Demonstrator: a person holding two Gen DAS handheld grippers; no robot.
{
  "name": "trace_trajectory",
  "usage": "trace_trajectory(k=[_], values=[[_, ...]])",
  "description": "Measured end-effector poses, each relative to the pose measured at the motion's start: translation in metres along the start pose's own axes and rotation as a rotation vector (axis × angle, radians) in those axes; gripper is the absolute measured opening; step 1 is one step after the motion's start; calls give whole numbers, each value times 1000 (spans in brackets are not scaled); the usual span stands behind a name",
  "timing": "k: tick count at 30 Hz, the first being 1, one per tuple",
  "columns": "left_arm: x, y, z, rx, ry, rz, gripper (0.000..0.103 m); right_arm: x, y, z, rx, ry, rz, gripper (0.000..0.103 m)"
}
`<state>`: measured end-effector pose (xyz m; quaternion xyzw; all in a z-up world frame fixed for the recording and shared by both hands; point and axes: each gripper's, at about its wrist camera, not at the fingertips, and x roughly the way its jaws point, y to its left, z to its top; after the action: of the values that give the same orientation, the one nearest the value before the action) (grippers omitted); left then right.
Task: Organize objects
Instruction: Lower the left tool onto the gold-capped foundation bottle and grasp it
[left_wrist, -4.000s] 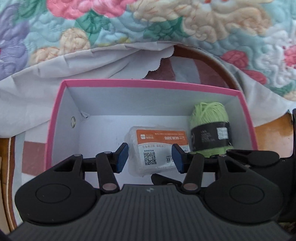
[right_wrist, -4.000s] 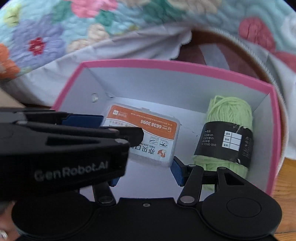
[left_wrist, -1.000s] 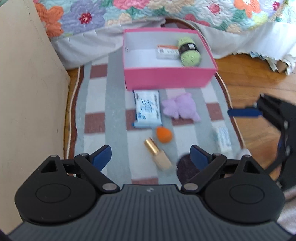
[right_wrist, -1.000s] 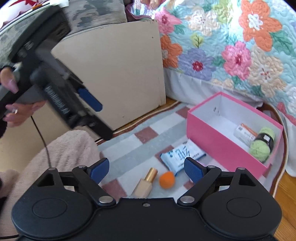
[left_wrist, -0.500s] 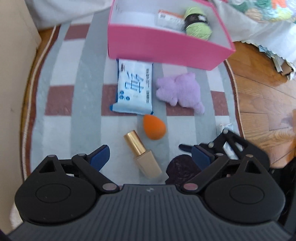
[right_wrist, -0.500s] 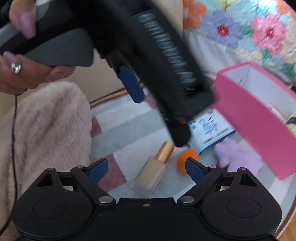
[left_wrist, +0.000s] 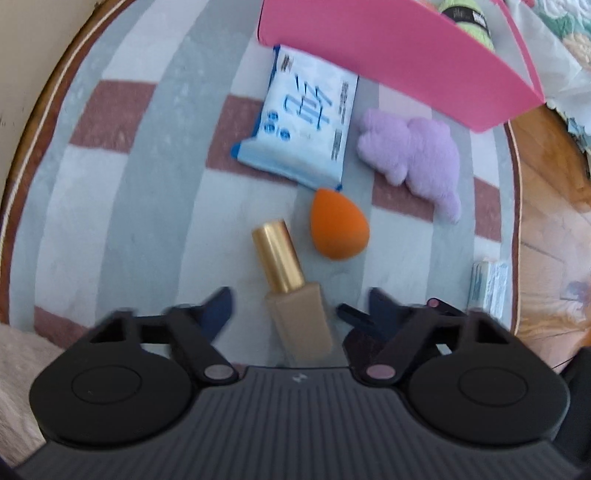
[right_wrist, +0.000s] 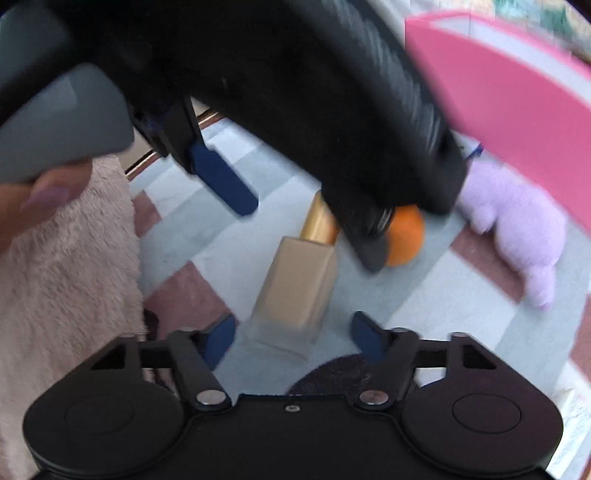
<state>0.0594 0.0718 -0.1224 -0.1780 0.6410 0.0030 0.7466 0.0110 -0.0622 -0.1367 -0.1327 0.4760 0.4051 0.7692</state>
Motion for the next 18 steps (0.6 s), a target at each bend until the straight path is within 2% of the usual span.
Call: trace_trajectory(k=[1, 4, 6, 7, 10, 13, 18], values=[[3, -1, -3, -8, 7, -7, 54, -4, -2, -1, 20, -7, 18, 46], [8, -2, -14, -43, 13, -36, 49, -12, -2, -8, 31, -9, -6, 42], [9, -3, -15, -40, 4, -26, 49, -16, -1, -11, 20, -5, -22, 42], [10, -5, -19, -46, -11, -12, 49, -17, -1, -12, -19, 8, 8, 42], [15, -8, -24, -64, -35, 28, 49, -16, -8, -13, 27, 28, 40, 43], [20, -4, -28, -110, -71, 32, 49, -17, -11, -16, 43, 10, 54, 44], [15, -1, -36, -149, -90, -3, 47, -29, 1, -23, -66, -1, 16, 44]])
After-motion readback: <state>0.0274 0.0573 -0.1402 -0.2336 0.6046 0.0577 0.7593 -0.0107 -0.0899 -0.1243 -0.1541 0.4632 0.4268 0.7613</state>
